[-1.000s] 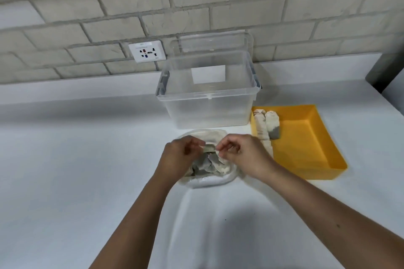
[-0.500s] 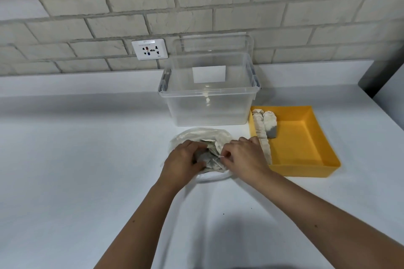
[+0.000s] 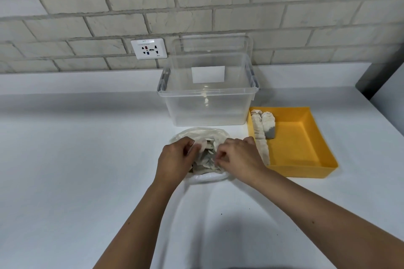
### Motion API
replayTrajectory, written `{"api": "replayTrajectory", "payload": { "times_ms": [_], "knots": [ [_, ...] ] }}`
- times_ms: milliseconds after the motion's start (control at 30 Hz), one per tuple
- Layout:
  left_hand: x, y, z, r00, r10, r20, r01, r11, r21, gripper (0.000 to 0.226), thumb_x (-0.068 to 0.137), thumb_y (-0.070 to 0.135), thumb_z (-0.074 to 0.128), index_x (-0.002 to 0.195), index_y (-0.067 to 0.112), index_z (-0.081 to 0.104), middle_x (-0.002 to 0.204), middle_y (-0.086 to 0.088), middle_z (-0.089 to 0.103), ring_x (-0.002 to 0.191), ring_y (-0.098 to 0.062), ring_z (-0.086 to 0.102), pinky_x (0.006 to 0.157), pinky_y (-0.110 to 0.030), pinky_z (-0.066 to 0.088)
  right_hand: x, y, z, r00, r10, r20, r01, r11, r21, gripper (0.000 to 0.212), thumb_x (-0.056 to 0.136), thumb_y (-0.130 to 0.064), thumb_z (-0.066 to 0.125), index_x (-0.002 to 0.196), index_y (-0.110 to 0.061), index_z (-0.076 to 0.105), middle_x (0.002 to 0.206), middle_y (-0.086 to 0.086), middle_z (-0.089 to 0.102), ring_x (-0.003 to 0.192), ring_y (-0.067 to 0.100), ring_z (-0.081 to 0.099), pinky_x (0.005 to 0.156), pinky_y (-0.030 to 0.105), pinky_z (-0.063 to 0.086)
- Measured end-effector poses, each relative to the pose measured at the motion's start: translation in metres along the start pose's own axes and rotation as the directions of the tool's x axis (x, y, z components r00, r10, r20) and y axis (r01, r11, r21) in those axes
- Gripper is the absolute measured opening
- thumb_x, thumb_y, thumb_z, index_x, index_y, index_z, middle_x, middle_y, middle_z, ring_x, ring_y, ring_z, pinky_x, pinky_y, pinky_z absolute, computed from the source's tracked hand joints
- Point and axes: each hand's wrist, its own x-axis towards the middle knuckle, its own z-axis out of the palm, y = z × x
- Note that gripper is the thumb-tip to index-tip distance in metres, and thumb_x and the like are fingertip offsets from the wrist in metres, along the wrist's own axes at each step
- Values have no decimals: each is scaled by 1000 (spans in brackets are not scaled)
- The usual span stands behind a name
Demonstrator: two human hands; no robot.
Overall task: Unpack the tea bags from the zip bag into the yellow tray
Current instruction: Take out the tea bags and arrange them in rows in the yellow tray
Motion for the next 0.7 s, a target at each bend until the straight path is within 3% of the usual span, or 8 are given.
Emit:
{"api": "replayTrajectory", "payload": {
  "times_ms": [100, 233, 333, 467, 567, 700],
  "knots": [
    [-2, -2, 0, 998, -49, -28, 48, 998, -43, 34, 95, 38, 63, 68, 17, 57, 58, 4, 57, 56, -15, 50, 60, -33, 45, -2, -3, 5, 997, -28, 69, 43, 973, -227, 23, 86, -47, 58, 93, -30, 71, 103, -7, 60, 100, 17, 53, 87, 38, 28],
    [-4, -3, 3, 998, -70, -7, 69, 997, -42, 34, 94, 43, 61, 71, 19, 59, 61, 2, 61, 60, -20, 56, 61, -35, 47, 0, -9, 8, 998, -10, 66, 35, 920, -391, 34, 86, -53, 56, 99, -24, 69, 108, -2, 58, 104, 22, 49, 89, 40, 26],
    [-5, -4, 3, 997, -72, 2, 72, 997, -26, 35, 95, 41, 60, 71, 17, 58, 59, 2, 59, 58, -19, 53, 60, -33, 45, 0, -13, 11, 997, -1, 71, 32, 895, -444, 21, 89, -37, 59, 100, -22, 70, 112, 1, 58, 108, 24, 47, 90, 41, 25],
    [-7, -1, -1, 994, -111, -2, 110, 990, -92, 40, 98, 33, 58, 63, 16, 51, 48, 7, 49, 50, -10, 43, 51, -19, 33, 3, -9, -3, 999, -20, 45, 33, 950, -310, 14, 89, -27, 59, 95, -28, 72, 107, -6, 62, 108, 19, 48, 89, 38, 27],
    [-6, 5, -8, 989, -145, -9, 141, 974, -180, 40, 99, 31, 56, 67, 8, 55, 59, -9, 57, 62, -27, 56, 57, -24, 37, 8, -3, -26, 998, -65, 22, 67, 992, -104, 9, 87, -30, 61, 92, -32, 69, 103, -13, 67, 104, 13, 53, 91, 33, 29],
    [-2, 8, -9, 983, -182, 4, 177, 950, -256, 38, 98, 33, 56, 72, 5, 61, 69, -16, 63, 74, -37, 65, 67, -37, 49, 9, -5, -24, 993, -88, 84, 99, 985, -144, 13, 85, -39, 62, 91, -30, 68, 100, -10, 66, 100, 15, 56, 89, 34, 30]
  ]
}}
